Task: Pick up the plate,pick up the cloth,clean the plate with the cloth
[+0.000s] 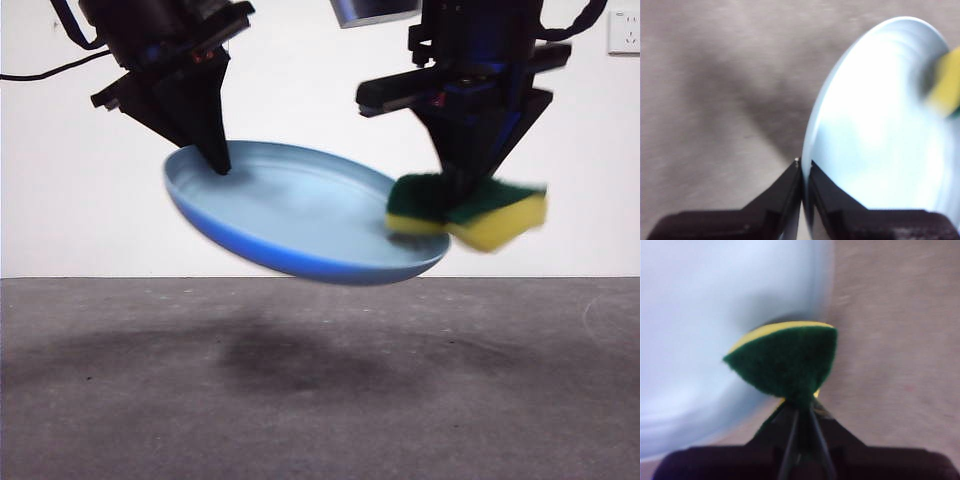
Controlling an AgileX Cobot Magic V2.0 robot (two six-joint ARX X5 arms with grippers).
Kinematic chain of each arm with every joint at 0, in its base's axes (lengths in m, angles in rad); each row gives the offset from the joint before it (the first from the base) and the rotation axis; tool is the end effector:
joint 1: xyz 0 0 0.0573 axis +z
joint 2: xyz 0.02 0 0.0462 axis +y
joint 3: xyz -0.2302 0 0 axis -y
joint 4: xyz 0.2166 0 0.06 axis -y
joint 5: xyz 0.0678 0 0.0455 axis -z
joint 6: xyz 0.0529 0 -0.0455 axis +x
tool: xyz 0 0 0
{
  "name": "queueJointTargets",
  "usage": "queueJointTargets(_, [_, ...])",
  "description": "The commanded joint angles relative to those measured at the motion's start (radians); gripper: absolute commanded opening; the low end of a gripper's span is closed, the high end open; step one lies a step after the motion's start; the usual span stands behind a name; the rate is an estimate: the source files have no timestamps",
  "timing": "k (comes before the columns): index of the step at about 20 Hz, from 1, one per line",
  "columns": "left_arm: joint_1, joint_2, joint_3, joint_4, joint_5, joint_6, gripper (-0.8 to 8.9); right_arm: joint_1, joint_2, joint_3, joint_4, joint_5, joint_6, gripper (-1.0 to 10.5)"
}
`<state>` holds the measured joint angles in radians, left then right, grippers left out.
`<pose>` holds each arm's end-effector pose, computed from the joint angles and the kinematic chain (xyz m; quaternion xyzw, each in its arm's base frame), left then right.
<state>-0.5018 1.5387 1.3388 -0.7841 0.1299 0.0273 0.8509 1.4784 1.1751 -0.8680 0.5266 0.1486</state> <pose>0.2627 -0.1519 0.2492 0.0988 0.4605 -0.2801 0.8365 0.1964 0.1836 0.2207 -0.2893 0.4355 0.1025 0.8462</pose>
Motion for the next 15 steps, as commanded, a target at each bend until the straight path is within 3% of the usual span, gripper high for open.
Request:
queueJointTargets(1, [0.003,0.005,0.004,-0.001,-0.067,0.029,-0.08,-0.003,-0.048,-0.011,0.023,0.085,0.046,-0.2])
queueJointTargets(9, [0.092,0.121,0.004,0.053,-0.102,0.030,-0.08,-0.003,-0.260,-0.011,0.072,0.125,0.046,-0.2])
queueJointTargets(13, [0.142,0.228,0.004,0.108,-0.102,0.030,-0.08,-0.003,-0.349,-0.011,0.069,0.045,0.053,-0.2])
queueJointTargets(15, [0.159,0.271,0.004,0.119,-0.103,0.030,-0.08,-0.003,-0.374,-0.011,0.049,0.045,0.057,-0.2])
